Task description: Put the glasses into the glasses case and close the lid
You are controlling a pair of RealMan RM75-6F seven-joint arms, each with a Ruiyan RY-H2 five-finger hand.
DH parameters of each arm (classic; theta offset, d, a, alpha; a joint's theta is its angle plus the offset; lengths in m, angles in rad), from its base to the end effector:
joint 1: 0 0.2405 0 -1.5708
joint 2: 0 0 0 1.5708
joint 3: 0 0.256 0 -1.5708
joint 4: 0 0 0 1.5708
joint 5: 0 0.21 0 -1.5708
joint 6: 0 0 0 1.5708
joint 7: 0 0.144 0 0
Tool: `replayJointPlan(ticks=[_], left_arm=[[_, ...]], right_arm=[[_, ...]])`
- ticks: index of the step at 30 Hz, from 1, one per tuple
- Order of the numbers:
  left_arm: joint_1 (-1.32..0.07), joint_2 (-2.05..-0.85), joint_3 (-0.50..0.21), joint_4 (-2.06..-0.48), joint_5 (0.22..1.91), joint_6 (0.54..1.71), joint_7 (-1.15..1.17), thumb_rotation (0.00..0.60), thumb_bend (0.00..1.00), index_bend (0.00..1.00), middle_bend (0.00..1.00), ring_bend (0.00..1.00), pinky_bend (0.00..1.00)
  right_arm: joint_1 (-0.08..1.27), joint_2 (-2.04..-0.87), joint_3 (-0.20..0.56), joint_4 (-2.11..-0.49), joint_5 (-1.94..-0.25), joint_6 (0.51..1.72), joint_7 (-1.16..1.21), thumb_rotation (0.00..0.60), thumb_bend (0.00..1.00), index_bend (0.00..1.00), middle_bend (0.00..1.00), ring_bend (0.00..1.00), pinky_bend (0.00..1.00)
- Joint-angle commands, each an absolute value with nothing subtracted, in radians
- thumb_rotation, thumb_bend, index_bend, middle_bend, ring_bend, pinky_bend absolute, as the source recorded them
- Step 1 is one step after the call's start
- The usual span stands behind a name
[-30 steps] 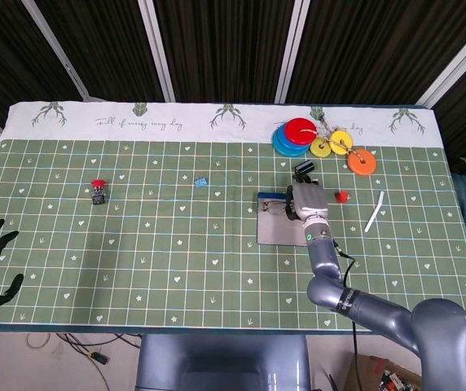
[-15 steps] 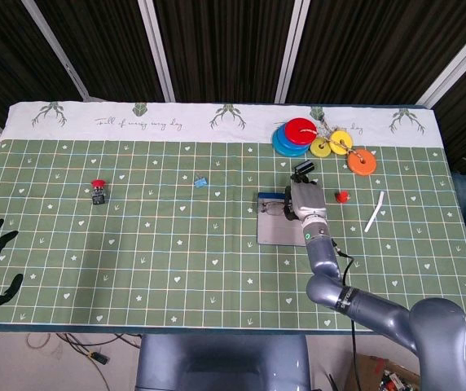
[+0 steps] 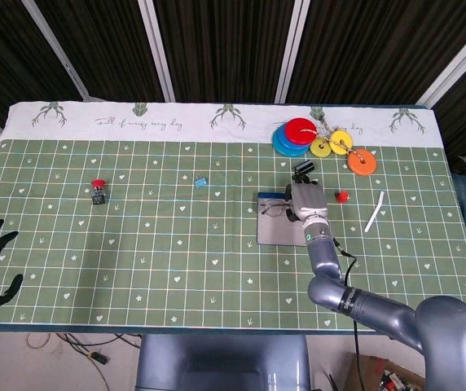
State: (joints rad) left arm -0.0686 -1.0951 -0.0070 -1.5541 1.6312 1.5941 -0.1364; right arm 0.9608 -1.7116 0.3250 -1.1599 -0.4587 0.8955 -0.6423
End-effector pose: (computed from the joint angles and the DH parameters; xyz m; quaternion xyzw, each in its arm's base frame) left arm -0.3065 0.1665 0.1724 -0.6072 -0.3637 -0.4419 0.5512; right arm -0.1489 -0.4262 -0.0298 0.6478 -0.4753 0.2743 0.5283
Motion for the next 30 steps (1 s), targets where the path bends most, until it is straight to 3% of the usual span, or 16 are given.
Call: replayJointPlan(ticks=[1,4,9,12,15,21,30], left_arm=[[-0.069,-1.095,-0.007,-1.554,1.631,1.594,-0.138,0.600,0.34,0.14,0.00,0.00,0.00],[-0.069,-1.095,-0.006,-1.553,1.633,1.594,-0.138,0.600,0.34,0.14,0.00,0.00,0.00],[-0.070,-1.096,-0.004,-1.552,1.634,1.591,-0.135,0.600,0.34,0.14,0.00,0.00,0.00],[-0.069,-1.098,-0.003,-1.553,1.639,1.594,-0.131,0.600,0.34,0.14,0.00,0.00,0.00],[-0.068,-1.099,-0.002,-1.554,1.641,1.597,-0.129,0.600,0.34,0.14,0.00,0.00,0.00],[-0.066,-1.099,-0.003,-1.555,1.641,1.599,-0.129,0.600,0.34,0.15,0.00,0.00,0.00],[-0.067,-1.098,-0.002,-1.553,1.642,1.598,-0.133,0.600,0.34,0.15,0.00,0.00,0.00]], right_arm=[[0.954,-1.698,0.343,-1.189,-0.467,0.914,-0.616,0.600,0.41,0.22,0.15,0.12,0.21],[0.933,-1.669,0.352,-1.255,-0.513,0.955,-0.579,0.600,0.40,0.21,0.16,0.19,0.23],[0.882,-1.620,0.323,-1.383,-0.622,1.039,-0.542,0.600,0.40,0.21,0.31,0.45,0.51],[0.853,-1.595,0.296,-1.455,-0.672,1.077,-0.533,0.600,0.40,0.21,0.56,0.71,0.77],[0.837,-1.587,0.280,-1.490,-0.692,1.089,-0.526,0.600,0.41,0.22,0.77,0.89,0.91],[0.830,-1.587,0.236,-1.490,-0.652,1.058,-0.574,0.600,0.41,0.23,0.90,1.00,0.99],[0.839,-1.610,0.222,-1.439,-0.596,0.999,-0.594,0.600,0.52,0.25,0.94,1.00,1.00]])
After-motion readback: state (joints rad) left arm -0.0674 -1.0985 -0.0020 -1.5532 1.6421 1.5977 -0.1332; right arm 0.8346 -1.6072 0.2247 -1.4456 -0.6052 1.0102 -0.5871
